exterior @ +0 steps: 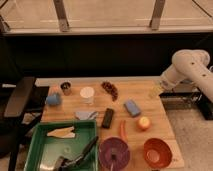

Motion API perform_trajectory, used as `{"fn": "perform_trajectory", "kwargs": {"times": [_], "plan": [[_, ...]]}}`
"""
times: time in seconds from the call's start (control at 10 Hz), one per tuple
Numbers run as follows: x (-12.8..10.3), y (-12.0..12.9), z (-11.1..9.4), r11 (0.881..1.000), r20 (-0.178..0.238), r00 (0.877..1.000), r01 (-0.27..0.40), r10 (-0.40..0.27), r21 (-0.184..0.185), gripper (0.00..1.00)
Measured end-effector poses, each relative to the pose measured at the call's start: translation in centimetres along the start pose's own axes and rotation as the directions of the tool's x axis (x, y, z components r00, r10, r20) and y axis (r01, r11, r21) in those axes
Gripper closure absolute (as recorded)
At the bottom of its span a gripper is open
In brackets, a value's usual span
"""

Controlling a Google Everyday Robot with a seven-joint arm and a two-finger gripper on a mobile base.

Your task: Place sponge in table surface

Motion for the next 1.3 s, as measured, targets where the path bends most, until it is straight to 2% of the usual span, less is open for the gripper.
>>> {"fn": "perform_trajectory", "kwargs": {"times": [0.4, 0.6, 0.8, 0.9, 1.0, 1.1, 1.3], "plan": [[-0.2, 0.7, 3.9, 1.0, -0.018, 1.0, 0.014, -0.013, 0.009, 0.35], [-0.8, 2.0, 6.5, 1.0, -0.035, 0.999, 0.026, -0.026, 0.006, 0.35], [-2.0, 4.0, 9.1, 0.999, -0.054, 0.998, 0.041, -0.042, -0.023, 0.35], [-2.3, 5.2, 10.3, 0.998, -0.06, 0.997, 0.046, -0.049, -0.05, 0.35], [-2.2, 6.1, 10.8, 0.996, -0.062, 0.997, 0.05, -0.054, -0.071, 0.35], [-2.1, 7.0, 10.9, 0.996, -0.048, 0.997, 0.051, -0.055, -0.077, 0.35], [-2.0, 7.0, 10.9, 0.996, -0.042, 0.998, 0.05, -0.053, -0.074, 0.35]]}}
